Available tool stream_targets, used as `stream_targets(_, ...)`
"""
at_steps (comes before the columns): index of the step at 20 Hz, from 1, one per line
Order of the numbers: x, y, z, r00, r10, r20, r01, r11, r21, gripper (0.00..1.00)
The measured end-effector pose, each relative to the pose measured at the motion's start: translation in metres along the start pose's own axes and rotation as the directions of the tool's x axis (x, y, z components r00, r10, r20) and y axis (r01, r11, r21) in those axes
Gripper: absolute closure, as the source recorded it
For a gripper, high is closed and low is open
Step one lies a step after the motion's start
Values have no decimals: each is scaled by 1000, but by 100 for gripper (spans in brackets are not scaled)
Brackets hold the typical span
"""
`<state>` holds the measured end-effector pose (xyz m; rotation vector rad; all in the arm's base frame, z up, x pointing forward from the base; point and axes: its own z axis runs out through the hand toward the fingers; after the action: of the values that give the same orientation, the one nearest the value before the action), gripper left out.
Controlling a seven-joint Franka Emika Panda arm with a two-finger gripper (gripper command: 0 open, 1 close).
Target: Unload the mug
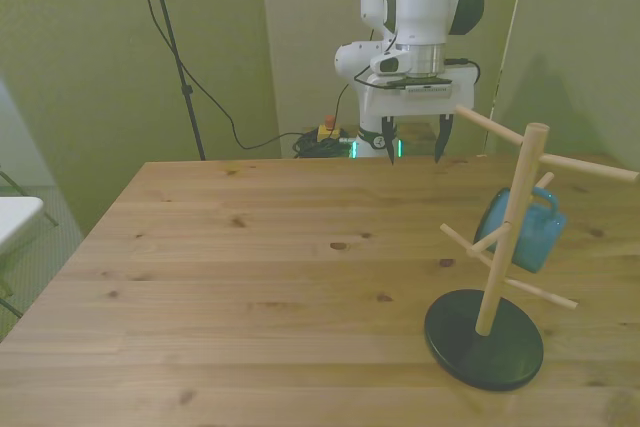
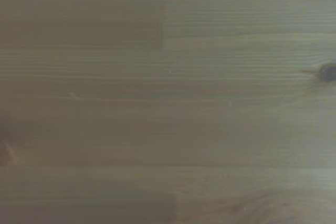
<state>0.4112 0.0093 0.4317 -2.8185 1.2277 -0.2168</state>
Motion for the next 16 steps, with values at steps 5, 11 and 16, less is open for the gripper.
stream_targets(5, 4, 3, 0, 1000, -8, 2, 8, 1000, 3, 0)
stream_targets(11, 12, -3, -5, 999, -7, -49, 10, 998, 56, 0)
stream_targets(16, 31, -15, -23, 994, -23, -109, 38, 989, 142, 0)
